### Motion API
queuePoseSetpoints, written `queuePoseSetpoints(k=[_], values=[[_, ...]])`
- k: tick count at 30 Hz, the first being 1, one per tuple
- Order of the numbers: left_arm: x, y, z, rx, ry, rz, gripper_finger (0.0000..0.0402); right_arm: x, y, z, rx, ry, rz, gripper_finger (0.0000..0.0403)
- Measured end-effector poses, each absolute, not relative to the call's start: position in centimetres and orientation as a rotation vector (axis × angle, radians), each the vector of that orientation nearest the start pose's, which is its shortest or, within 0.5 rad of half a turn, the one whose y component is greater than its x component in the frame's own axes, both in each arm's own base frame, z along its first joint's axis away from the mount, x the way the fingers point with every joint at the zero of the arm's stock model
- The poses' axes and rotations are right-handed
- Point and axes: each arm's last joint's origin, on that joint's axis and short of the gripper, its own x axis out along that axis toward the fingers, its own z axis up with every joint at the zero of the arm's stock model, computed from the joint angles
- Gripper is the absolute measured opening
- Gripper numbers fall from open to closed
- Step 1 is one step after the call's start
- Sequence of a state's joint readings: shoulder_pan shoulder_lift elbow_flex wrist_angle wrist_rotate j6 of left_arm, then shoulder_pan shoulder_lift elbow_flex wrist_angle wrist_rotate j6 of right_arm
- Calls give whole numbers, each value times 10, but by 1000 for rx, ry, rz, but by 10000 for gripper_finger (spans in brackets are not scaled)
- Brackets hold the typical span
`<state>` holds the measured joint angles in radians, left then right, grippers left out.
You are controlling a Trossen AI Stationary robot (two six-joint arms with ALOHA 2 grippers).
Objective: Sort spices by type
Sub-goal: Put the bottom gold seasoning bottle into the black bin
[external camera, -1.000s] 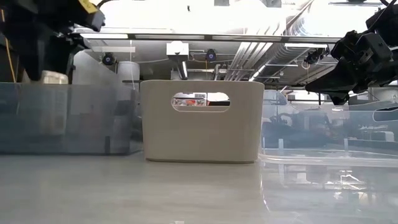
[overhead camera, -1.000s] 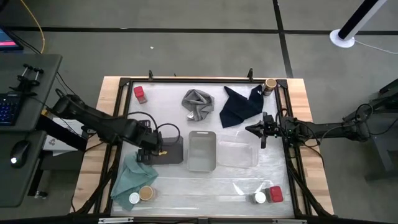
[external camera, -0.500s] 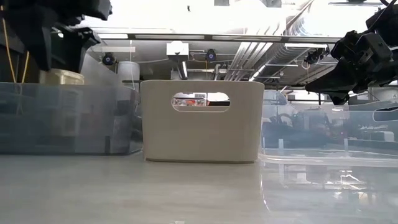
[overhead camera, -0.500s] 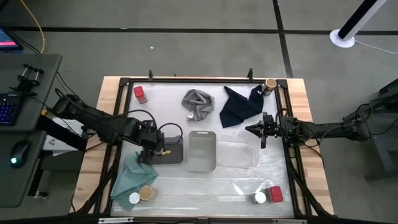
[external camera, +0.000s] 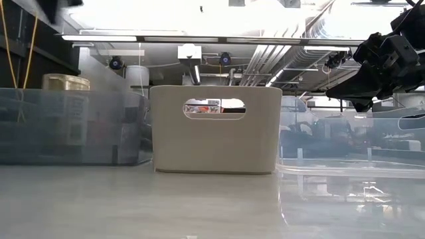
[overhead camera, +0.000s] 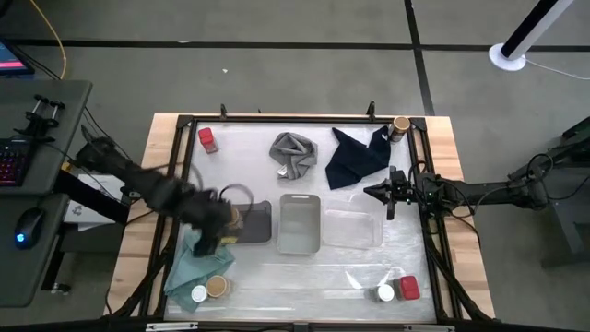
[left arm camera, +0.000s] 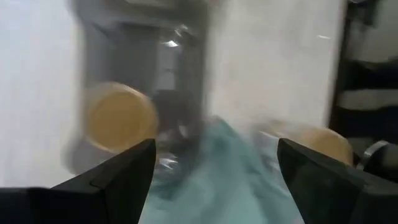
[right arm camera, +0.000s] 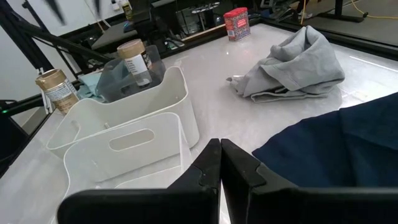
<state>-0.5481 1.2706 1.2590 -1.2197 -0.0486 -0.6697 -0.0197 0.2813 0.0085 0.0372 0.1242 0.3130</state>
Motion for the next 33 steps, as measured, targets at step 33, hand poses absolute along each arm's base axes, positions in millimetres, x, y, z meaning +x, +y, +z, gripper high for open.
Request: queuePoseSetpoints(k=[33], values=[[191, -265, 264, -44, 1282, -22, 321, 112, -6, 146, 299, 211, -179, 1]])
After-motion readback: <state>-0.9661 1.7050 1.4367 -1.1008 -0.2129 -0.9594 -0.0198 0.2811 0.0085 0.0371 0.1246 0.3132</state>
